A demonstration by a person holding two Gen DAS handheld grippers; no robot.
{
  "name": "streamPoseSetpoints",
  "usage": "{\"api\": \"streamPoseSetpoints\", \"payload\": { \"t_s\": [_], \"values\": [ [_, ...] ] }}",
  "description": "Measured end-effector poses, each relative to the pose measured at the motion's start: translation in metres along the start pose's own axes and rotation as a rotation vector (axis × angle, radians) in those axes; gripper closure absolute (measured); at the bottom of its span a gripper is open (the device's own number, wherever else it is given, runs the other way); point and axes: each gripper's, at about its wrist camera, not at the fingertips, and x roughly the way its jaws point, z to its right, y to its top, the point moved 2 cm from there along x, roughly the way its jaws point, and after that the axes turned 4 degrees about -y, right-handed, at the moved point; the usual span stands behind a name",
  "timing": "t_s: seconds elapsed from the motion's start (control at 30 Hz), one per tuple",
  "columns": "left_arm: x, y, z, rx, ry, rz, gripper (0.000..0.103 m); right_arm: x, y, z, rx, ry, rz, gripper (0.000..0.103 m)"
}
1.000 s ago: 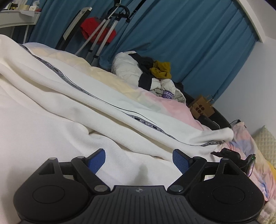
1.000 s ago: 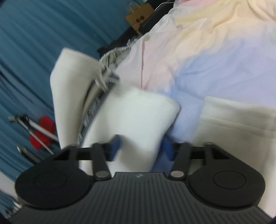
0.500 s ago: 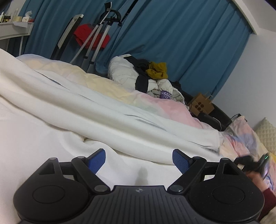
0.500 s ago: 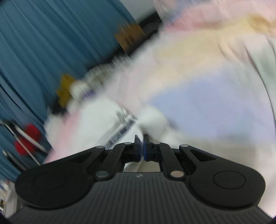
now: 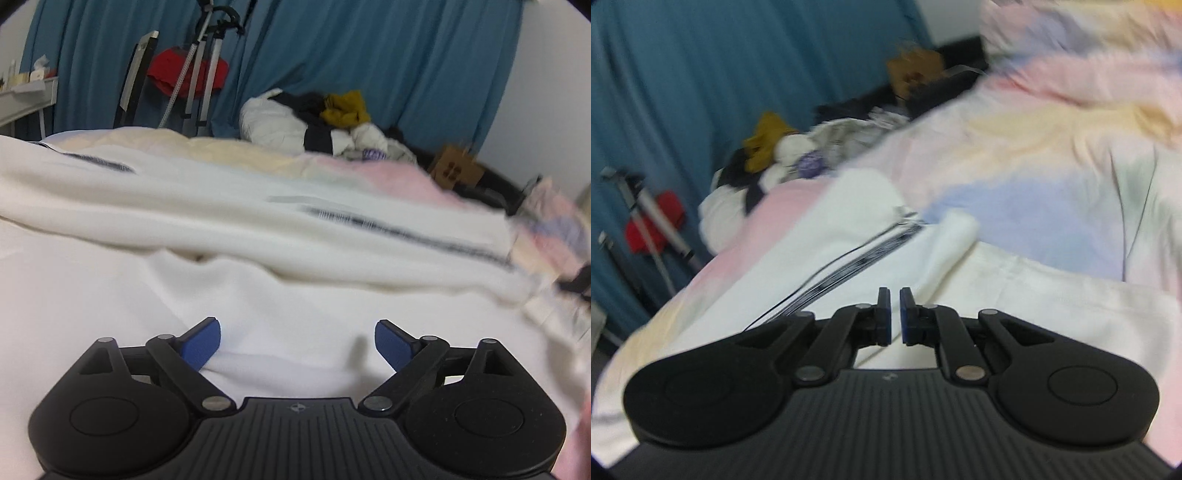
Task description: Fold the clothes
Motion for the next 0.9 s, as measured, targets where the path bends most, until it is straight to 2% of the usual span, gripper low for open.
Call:
{"api": "streamPoseSetpoints", "payload": {
  "t_s": [0.07,0.2,0.27,0.4,0.57,0.9],
  "values": [
    [0.007,-0.011,0.010,0.076,0.043,0.018,0.000,-0.017,-0.005,-0.013,-0.055,0.013,0.007,0.094],
    [0.016,-0.026,0.027,0.153,0.140,0.070,0.000,-0.050,-0.016,-0.040,-0.164,0.039,0.020,0.094],
    [0.016,-0.028,0.028,0.146,0.144,0.077,0.000,-0.063,-0.021,-0.053,-0.214,0.052,0.023,0.094],
    [0.017,-0.031,0.031,0.151,0.149,0.080,0.000,-0.058,-0.031,-0.066,-0.278,0.055,0.016,0.094],
    [0.018,-0.035,0.038,0.197,0.185,0.080,0.000,-0.043,-0.040,-0.061,-0.277,0.032,-0.014,0.094],
    [0.020,-0.033,0.041,0.198,0.188,0.077,0.000,-0.033,-0.041,-0.050,-0.241,0.032,-0.036,0.094]
  ]
}}
